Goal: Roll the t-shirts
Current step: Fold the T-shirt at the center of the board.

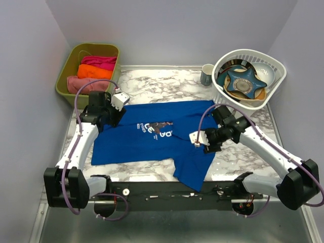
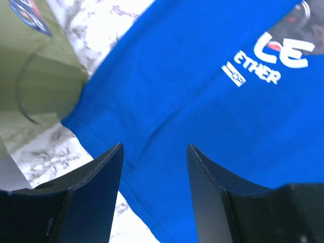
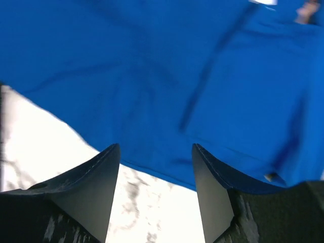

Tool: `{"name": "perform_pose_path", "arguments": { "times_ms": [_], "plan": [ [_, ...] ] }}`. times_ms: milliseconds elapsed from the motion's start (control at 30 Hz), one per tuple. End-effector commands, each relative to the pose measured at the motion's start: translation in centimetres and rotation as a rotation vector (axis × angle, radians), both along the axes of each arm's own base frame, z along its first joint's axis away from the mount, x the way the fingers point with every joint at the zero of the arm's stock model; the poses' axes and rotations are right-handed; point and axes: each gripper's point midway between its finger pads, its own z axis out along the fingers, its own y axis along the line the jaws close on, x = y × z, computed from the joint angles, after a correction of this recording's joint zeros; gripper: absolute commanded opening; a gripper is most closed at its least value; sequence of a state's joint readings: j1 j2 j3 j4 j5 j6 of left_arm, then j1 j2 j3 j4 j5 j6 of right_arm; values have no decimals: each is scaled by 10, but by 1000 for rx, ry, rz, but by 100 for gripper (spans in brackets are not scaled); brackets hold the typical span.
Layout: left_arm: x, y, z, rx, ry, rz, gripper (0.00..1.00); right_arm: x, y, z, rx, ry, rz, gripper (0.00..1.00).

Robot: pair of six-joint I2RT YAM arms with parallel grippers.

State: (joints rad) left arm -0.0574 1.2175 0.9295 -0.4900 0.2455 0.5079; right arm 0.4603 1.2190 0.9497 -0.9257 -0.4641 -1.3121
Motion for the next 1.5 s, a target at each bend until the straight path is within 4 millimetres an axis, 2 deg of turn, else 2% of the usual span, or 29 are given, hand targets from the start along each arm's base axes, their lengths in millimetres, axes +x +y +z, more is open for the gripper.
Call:
{"name": "perform_pose_path", "arguments": {
  "times_ms": [0,100,167,233,333,367,400,467,567,733,900,1000,1100,1233,1467],
  "plan": [
    [-31,-11,4,-41,41,-43,62,-30,9,-13,31,4,101,67],
    [-45,-7,6,-18,54,-43,62,-20,16,-22,41,-38,113,67],
    [-58,-4,0,6,80,-59,62,-8,18,-35,14,-61,138,66],
    [-64,-2,4,20,60,-66,62,9,18,-41,-22,-98,118,63],
    [-69,-17,16,-59,47,-95,62,21,16,-48,-77,-79,119,59],
    [-66,-23,26,-92,36,-95,62,25,16,-52,-91,-65,119,57],
    [-63,-32,27,-131,57,-107,62,27,15,-53,-103,-65,114,57],
    [-54,-40,39,-189,52,-82,61,29,13,-58,-120,-59,115,55],
    [-44,-50,47,-217,37,-97,61,32,8,-67,-157,-52,94,52],
    [-40,-59,46,-215,34,-137,61,38,7,-74,-187,-11,52,50],
    [-39,-62,33,-222,41,-136,61,50,6,-80,-226,-6,32,47],
    [-38,-63,30,-234,39,-127,61,52,7,-80,-235,-4,37,44],
    [-38,-63,25,-239,45,-119,61,48,5,-82,-245,13,52,41],
    [-37,-62,23,-234,44,-116,61,37,-2,-87,-267,50,64,33],
    [-33,-61,24,-226,38,-111,61,29,-4,-92,-265,72,60,36]
  ]
}}
